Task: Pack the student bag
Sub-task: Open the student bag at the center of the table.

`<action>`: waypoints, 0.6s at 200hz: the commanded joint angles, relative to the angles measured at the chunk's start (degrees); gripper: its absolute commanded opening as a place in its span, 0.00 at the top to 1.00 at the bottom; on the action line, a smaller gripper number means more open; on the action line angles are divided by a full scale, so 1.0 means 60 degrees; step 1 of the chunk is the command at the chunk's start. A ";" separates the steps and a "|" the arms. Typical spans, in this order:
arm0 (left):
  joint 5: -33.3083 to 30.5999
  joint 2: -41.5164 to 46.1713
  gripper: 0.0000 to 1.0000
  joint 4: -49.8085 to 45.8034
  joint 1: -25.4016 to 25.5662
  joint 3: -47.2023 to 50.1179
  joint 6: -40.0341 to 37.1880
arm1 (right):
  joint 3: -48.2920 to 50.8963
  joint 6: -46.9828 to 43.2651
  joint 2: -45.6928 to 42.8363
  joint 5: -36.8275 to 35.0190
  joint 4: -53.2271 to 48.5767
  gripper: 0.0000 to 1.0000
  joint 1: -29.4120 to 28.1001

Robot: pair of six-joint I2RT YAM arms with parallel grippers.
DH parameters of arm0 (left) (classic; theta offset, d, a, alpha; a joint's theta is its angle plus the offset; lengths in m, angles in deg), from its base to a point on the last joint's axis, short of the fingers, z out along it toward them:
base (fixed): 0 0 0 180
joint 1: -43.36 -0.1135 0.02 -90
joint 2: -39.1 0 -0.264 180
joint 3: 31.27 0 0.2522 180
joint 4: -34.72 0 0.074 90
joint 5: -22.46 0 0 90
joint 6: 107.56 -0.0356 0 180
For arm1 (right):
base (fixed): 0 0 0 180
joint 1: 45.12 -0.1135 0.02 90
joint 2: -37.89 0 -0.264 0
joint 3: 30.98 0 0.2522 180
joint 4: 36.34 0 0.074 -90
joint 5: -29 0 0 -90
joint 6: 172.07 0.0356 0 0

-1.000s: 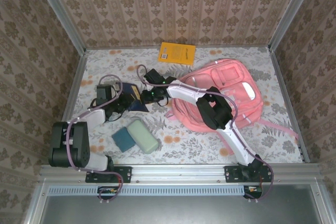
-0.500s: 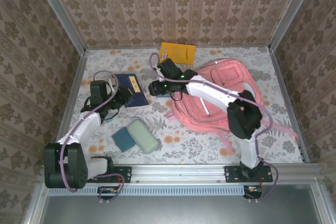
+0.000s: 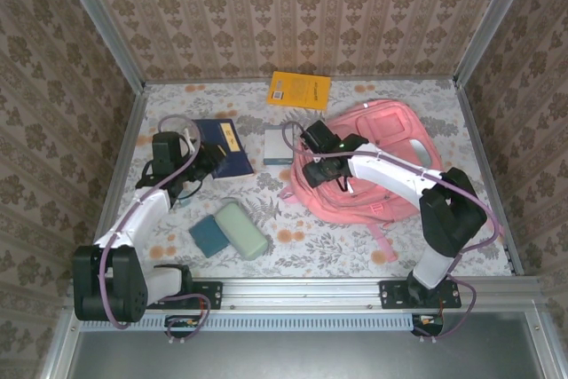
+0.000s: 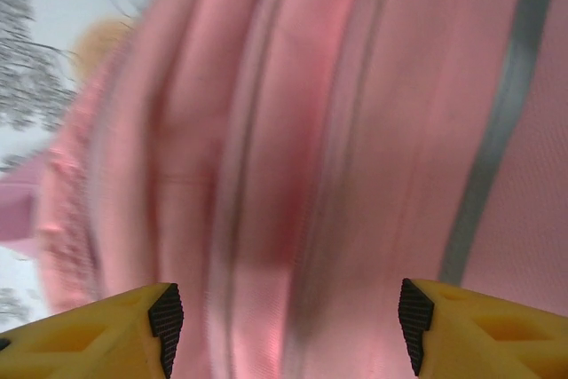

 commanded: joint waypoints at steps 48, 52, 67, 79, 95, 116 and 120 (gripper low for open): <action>0.0225 0.0439 1.00 -0.0172 0.0188 -0.0359 0.0045 | -0.0220 -0.0270 0.1180 -0.0762 0.0437 0.32 0.0328; 0.0225 0.0466 1.00 -0.0199 0.0183 -0.0359 0.0045 | -0.0210 -0.0253 0.1250 -0.0760 0.0478 0.33 0.0327; 0.0255 0.0527 1.00 -0.0261 0.0212 -0.0370 0.0024 | -0.0154 -0.0200 0.1447 -0.0856 0.0576 0.36 0.0357; 0.0244 0.0585 1.00 -0.0314 0.0225 -0.0371 0.0003 | -0.0178 -0.0165 0.1531 -0.0904 0.0535 0.46 0.0364; 0.0248 0.0646 1.00 -0.0362 0.0227 -0.0377 0.0002 | -0.0200 -0.0079 0.1420 -0.0823 0.0511 0.64 0.0358; 0.0247 0.0637 1.00 -0.0362 0.0227 -0.0388 0.0015 | -0.0348 0.0040 0.1073 -0.0693 0.0382 0.95 0.0357; 0.0235 0.0641 1.00 -0.0349 0.0234 -0.0402 0.0016 | -0.0400 0.0074 0.1009 -0.0637 0.0330 1.00 0.0357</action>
